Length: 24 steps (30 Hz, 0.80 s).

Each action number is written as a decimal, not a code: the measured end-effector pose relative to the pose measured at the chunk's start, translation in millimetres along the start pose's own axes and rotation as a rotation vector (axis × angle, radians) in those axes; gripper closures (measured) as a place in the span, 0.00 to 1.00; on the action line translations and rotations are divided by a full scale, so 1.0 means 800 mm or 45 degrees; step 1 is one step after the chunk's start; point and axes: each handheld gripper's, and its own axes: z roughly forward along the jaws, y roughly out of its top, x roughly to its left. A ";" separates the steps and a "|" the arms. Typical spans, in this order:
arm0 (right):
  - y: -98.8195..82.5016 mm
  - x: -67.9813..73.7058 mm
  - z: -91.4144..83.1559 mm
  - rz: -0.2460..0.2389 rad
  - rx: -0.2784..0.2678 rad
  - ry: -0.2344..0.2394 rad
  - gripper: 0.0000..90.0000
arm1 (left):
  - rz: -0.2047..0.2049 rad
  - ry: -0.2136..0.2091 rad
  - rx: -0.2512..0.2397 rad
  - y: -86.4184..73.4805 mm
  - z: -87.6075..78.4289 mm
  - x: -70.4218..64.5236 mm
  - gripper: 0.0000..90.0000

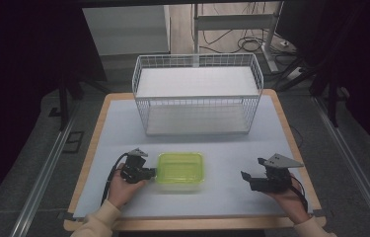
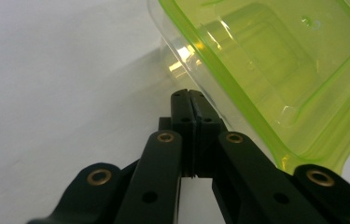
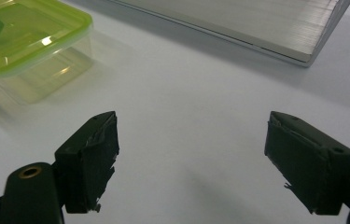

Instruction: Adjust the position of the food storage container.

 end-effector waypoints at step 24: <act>0.000 0.000 0.000 0.001 -0.003 0.007 0.20 | 0.093 -0.035 0.030 0.026 0.036 -0.038 0.98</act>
